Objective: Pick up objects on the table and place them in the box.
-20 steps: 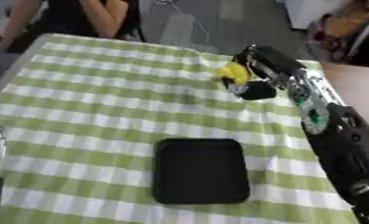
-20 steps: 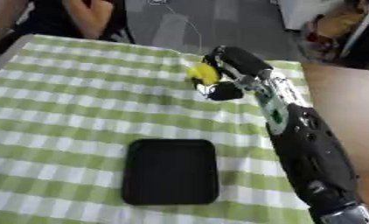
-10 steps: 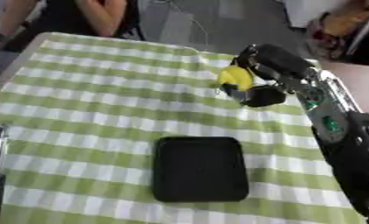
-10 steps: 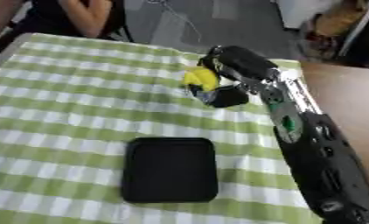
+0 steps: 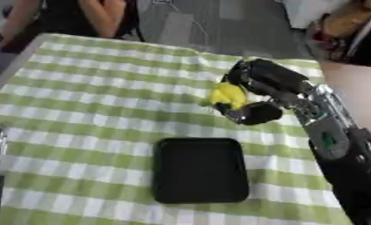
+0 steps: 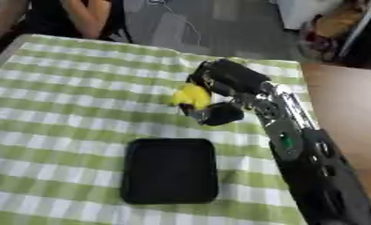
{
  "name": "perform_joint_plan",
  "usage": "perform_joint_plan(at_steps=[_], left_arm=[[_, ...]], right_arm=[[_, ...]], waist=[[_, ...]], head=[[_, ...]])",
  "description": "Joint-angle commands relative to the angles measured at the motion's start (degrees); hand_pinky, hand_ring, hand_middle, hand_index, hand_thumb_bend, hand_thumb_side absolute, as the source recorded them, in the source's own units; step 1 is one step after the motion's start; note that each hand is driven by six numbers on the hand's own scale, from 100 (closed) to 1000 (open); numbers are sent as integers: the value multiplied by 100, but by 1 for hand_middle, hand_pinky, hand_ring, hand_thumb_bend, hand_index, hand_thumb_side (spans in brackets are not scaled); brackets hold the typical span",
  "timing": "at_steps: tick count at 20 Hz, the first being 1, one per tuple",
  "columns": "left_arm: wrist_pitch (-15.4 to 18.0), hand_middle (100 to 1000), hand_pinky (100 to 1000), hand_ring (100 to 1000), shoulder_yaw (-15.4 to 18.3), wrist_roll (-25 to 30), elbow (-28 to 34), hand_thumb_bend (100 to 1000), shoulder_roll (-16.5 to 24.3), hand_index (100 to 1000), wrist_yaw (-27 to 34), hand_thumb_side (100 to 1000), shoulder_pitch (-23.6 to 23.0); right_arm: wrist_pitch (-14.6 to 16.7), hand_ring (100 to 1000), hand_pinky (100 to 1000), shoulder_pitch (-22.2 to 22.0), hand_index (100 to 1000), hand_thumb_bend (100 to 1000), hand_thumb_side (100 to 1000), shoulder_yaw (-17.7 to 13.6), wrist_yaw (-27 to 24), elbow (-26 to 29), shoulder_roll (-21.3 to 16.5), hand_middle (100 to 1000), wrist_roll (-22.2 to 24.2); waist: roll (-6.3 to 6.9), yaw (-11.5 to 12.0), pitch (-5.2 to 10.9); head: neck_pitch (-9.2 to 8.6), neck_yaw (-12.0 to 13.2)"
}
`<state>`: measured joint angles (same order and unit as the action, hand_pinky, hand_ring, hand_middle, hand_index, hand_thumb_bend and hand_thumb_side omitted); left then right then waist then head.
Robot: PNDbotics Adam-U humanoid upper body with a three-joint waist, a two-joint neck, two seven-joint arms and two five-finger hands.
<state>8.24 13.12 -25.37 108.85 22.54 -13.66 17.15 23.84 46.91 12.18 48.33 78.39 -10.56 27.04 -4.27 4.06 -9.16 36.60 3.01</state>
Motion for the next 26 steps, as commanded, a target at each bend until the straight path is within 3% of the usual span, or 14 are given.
perform_joint_plan(at_steps=[1, 12, 26], left_arm=[[-3, 760, 510, 598, 46, -2, 89, 326, 139, 876, -22, 838, 29], [-7, 760, 510, 599, 53, -13, 92, 325, 140, 877, -26, 838, 27], [1, 761, 512, 600, 38, 6, 90, 322, 137, 876, -15, 838, 47]], right_arm=[[9, 146, 100, 1, 406, 143, 538, 14, -90, 110, 17, 286, 85], [73, 137, 100, -339, 405, 206, 505, 158, -236, 29, 138, 279, 265], [375, 139, 100, -254, 405, 162, 530, 614, -355, -140, 396, 280, 598]], waist=[[35, -10, 117], [40, -26, 111], [35, 6, 124]], head=[[-7, 36], [-3, 42], [-5, 12]])
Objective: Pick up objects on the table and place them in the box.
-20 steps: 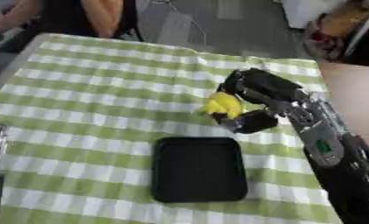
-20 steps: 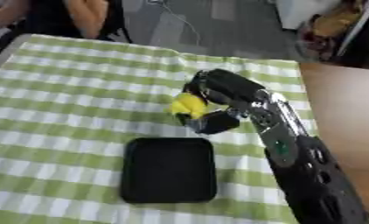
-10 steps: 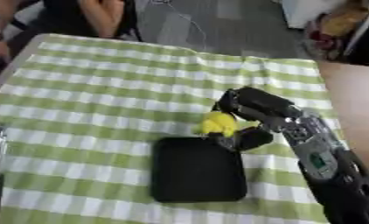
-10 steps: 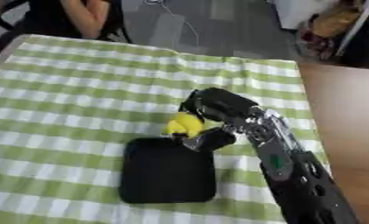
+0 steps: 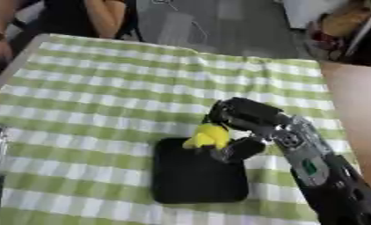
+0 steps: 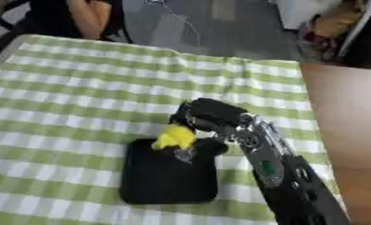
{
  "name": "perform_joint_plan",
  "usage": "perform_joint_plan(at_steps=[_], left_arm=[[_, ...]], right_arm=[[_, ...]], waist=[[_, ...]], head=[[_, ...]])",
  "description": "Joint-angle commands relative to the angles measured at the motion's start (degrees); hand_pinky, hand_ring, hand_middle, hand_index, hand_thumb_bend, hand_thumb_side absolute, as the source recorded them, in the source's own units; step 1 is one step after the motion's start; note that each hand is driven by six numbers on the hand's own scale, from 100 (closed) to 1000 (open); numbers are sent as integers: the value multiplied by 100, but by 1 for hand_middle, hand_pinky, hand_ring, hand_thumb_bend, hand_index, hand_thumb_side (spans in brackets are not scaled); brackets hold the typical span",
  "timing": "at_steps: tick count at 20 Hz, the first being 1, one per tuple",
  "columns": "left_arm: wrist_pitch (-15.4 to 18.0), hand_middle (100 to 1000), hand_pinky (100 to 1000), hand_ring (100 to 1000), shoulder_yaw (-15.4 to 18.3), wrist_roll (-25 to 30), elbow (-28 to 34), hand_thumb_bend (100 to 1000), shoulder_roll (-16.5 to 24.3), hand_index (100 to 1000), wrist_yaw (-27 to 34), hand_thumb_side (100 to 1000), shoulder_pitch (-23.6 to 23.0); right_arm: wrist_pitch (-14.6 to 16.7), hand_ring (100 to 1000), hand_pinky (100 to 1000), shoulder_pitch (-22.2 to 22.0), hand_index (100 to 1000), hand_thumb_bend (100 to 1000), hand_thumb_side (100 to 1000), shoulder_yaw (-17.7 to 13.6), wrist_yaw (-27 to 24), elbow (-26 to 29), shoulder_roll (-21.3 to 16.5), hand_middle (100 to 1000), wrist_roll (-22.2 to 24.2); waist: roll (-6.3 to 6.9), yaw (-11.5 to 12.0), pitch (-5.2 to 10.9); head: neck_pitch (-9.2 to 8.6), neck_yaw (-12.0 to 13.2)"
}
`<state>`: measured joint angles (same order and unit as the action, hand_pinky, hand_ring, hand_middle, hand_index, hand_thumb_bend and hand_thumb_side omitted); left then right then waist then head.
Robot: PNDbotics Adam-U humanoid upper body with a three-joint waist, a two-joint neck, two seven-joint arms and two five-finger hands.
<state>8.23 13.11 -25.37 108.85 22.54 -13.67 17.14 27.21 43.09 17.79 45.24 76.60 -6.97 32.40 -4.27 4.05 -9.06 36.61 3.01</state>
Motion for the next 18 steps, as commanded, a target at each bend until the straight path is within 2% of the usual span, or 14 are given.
perform_joint_plan(at_steps=[1, 5, 11, 15, 16, 17, 18], left_arm=[[3, 761, 512, 600, 36, 10, 90, 321, 137, 877, -14, 838, 52], [5, 761, 512, 600, 37, 9, 94, 322, 131, 877, -10, 838, 64], [6, 761, 513, 601, 34, 12, 98, 320, 126, 877, -10, 837, 73], [6, 761, 513, 601, 32, 16, 101, 321, 128, 877, -10, 838, 71], [6, 761, 513, 601, 32, 17, 101, 321, 128, 877, -9, 837, 71], [6, 761, 513, 601, 31, 17, 101, 321, 129, 877, -9, 837, 70], [6, 761, 513, 601, 31, 17, 102, 321, 129, 878, -8, 837, 69]], right_arm=[[59, 139, 100, 128, 405, 164, 528, 85, -47, 3, 64, 280, 88], [107, 134, 100, 113, 403, 188, 526, 122, -28, -136, 149, 276, 104], [-34, 126, 100, 81, 399, 215, 550, 149, 126, -304, 224, 271, -45], [-85, 127, 100, 73, 401, 245, 525, 168, 176, -350, 240, 273, -107], [-91, 133, 100, 72, 405, 276, 491, 168, 181, -354, 242, 277, -121], [-96, 156, 100, 67, 430, 441, 447, 163, 183, -357, 242, 299, -140], [-95, 176, 100, 63, 449, 520, 439, 164, 187, -362, 241, 313, -143]], waist=[[34, 10, 112], [36, 16, 105], [40, 19, 94], [43, 12, 94], [44, 10, 94], [44, 9, 94], [45, 8, 94]], head=[[-7, 7], [-6, 8], [-1, 1], [-5, -2], [-3, -4], [-3, -6], [-3, -6]])
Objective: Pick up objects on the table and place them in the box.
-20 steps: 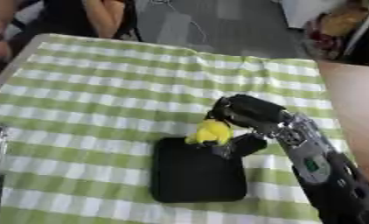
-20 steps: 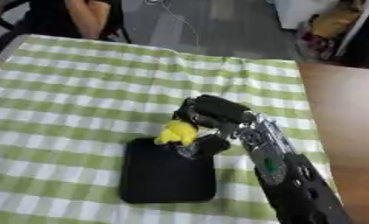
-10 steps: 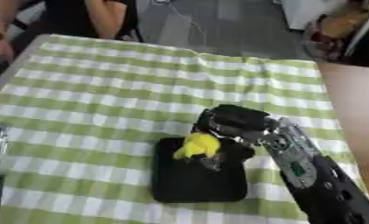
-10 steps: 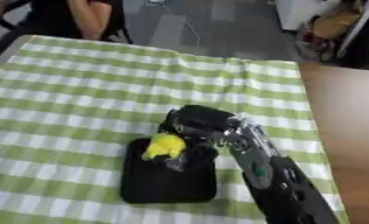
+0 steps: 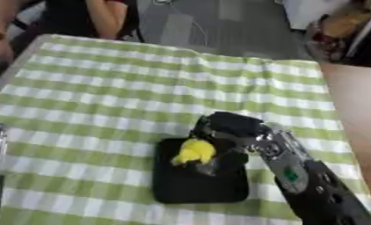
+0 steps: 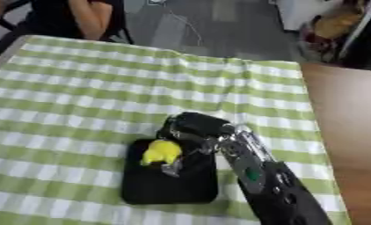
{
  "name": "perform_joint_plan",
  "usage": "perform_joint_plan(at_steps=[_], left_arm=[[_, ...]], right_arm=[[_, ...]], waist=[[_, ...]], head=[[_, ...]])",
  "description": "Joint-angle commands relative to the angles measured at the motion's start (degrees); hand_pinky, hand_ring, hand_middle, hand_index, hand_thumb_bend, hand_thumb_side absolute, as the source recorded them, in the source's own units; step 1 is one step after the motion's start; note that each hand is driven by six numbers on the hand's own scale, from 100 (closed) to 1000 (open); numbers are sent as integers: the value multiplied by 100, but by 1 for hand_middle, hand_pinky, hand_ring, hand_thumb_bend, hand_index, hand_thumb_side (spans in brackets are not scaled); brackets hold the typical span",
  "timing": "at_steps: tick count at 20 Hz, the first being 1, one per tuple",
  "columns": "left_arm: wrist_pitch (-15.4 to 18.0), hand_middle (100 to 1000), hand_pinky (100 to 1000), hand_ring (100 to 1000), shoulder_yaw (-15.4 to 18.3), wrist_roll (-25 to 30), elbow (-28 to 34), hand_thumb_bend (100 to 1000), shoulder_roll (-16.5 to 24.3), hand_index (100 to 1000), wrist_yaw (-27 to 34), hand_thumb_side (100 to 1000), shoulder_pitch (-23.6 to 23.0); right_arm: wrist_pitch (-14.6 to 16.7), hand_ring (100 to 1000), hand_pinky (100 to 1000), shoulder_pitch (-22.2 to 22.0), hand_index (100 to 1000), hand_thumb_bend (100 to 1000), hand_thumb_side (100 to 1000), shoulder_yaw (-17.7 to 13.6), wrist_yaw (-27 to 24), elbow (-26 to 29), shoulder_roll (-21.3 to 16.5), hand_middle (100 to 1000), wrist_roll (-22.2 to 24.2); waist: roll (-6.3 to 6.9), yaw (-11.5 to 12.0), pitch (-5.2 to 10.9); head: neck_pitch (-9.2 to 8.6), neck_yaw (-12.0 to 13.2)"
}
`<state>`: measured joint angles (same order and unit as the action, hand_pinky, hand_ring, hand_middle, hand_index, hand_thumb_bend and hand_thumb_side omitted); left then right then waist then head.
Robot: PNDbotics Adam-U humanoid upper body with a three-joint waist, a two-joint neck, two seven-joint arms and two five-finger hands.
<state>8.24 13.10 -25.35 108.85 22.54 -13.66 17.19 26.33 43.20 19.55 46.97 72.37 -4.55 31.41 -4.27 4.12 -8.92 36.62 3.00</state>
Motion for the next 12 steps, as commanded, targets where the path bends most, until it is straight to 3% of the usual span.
perform_joint_plan(at_steps=[1, 2, 3, 4, 5, 6, 7, 8, 9, 12], left_arm=[[5, 761, 513, 602, 31, 17, 101, 322, 129, 878, -9, 837, 63], [4, 762, 513, 602, 30, 18, 100, 321, 130, 878, -9, 837, 62], [4, 762, 513, 602, 31, 19, 100, 321, 131, 877, -9, 837, 61], [4, 762, 513, 602, 31, 18, 100, 321, 131, 877, -9, 837, 60], [4, 761, 513, 602, 32, 18, 100, 321, 132, 877, -9, 838, 60], [4, 762, 513, 602, 32, 17, 101, 321, 132, 877, -9, 838, 59], [5, 761, 513, 602, 32, 18, 101, 321, 133, 877, -10, 838, 59], [5, 761, 513, 602, 33, 19, 101, 321, 133, 877, -10, 838, 59], [5, 762, 513, 602, 34, 18, 101, 321, 133, 877, -10, 838, 58], [6, 762, 514, 602, 34, 18, 101, 321, 133, 877, -9, 838, 58]], right_arm=[[7, 256, 100, 52, 493, 672, 443, -7, 31, 63, -6, 363, -29], [29, 351, 100, 52, 555, 777, 435, -6, 64, 71, -13, 436, -2], [52, 445, 171, 52, 606, 862, 435, -7, 118, 83, -22, 503, 43], [73, 475, 223, 51, 623, 889, 437, -14, 165, 96, -25, 526, 87], [85, 587, 394, 47, 697, 994, 447, -20, 204, 99, -27, 623, 148], [96, 539, 326, 46, 664, 943, 445, -30, 223, 106, -25, 581, 204], [106, 665, 518, 43, 728, 1000, 458, -39, 228, 116, -24, 702, 254], [111, 672, 528, 40, 733, 1000, 459, -49, 224, 129, -24, 709, 297], [114, 716, 595, 37, 762, 1000, 481, -60, 212, 142, -24, 744, 328], [109, 733, 618, 30, 771, 1000, 492, -87, 174, 179, -29, 758, 371]], waist=[[45, 1, 80], [44, 0, 81], [44, -2, 82], [44, -3, 82], [44, -3, 83], [45, -4, 84], [45, -5, 84], [45, -5, 85], [45, -6, 85], [45, -8, 85]], head=[[-4, -6], [-4, -5], [-3, -4], [-4, -3], [-3, -2], [-3, -2], [-4, -2], [-5, -1], [-8, 1], [-12, -1]])
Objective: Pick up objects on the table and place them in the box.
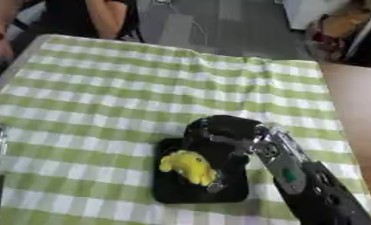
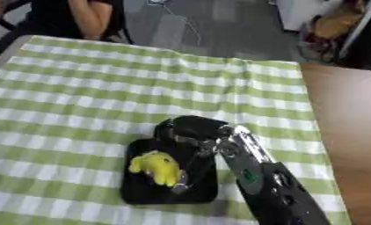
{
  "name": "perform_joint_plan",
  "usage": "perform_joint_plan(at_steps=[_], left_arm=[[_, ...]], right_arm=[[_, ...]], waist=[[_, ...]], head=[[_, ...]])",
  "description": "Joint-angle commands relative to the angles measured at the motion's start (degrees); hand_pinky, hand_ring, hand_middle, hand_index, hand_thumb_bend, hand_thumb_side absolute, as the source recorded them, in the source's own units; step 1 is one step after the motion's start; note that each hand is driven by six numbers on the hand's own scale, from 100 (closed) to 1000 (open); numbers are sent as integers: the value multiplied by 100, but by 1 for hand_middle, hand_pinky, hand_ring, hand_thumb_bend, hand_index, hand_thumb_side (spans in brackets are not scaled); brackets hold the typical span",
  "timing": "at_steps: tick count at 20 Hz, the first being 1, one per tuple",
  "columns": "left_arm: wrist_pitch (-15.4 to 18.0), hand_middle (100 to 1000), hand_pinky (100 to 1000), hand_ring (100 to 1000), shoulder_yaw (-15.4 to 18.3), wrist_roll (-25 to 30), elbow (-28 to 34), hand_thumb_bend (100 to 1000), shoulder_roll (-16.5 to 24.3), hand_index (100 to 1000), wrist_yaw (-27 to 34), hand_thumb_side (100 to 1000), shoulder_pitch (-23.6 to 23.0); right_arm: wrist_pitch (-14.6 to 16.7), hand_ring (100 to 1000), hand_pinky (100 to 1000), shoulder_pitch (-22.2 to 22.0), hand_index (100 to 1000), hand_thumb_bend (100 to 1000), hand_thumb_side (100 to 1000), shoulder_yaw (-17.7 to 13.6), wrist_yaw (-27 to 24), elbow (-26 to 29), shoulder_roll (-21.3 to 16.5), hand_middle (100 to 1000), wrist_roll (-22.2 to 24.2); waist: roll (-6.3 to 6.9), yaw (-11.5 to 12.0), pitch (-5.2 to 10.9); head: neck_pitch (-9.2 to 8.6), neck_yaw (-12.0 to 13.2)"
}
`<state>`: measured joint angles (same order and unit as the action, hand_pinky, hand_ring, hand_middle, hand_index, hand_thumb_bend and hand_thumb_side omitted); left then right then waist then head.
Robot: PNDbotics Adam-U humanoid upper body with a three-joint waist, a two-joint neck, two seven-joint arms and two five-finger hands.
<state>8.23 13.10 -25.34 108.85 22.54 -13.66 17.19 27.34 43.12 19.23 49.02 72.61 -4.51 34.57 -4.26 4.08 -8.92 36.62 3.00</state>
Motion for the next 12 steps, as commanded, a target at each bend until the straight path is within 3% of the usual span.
perform_joint_plan(at_steps=[1, 12], left_arm=[[7, 762, 514, 602, 35, 17, 102, 321, 133, 877, -9, 837, 58], [8, 762, 514, 603, 34, 15, 100, 321, 133, 877, -9, 837, 56]], right_arm=[[2, 741, 625, 34, 775, 1000, 495, -64, -39, 164, -34, 765, 57], [-92, 759, 648, 26, 789, 1000, 499, -106, -28, 196, -53, 782, 73]], waist=[[45, -4, 85], [40, -10, 95]], head=[[-12, -1], [-24, 6]])
